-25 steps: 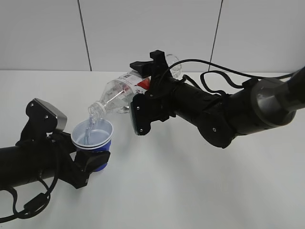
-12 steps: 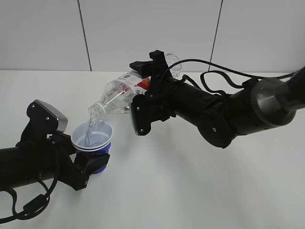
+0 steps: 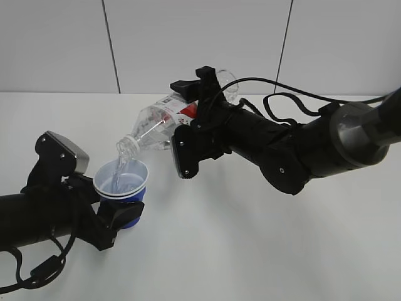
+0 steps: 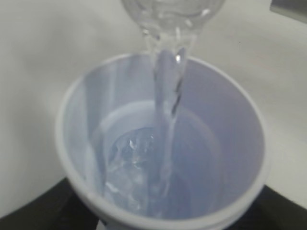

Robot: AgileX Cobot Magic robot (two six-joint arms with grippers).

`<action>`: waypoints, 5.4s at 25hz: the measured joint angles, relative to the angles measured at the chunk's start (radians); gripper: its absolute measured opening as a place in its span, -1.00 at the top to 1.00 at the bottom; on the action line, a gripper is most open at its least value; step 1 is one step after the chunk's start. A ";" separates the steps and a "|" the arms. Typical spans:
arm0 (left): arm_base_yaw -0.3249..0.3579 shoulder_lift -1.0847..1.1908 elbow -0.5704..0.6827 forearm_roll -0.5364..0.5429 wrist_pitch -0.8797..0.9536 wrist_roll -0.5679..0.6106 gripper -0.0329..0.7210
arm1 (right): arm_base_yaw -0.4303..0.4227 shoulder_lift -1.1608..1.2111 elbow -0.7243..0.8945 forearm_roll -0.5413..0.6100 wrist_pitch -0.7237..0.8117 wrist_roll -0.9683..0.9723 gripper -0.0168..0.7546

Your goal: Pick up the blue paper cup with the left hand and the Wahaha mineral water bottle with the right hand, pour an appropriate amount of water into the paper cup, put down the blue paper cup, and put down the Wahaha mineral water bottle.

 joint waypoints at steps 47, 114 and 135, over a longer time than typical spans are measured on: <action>0.000 0.000 0.000 -0.015 -0.002 0.000 -0.41 | 0.000 0.000 0.000 0.010 -0.015 0.288 -0.33; 0.102 0.385 -0.287 -0.341 -0.175 0.120 -0.80 | 0.000 0.000 0.000 0.165 -0.015 1.280 -0.33; -0.010 -0.190 0.018 -0.411 0.079 0.121 -0.74 | -0.131 0.161 0.000 0.297 -0.087 1.430 -0.33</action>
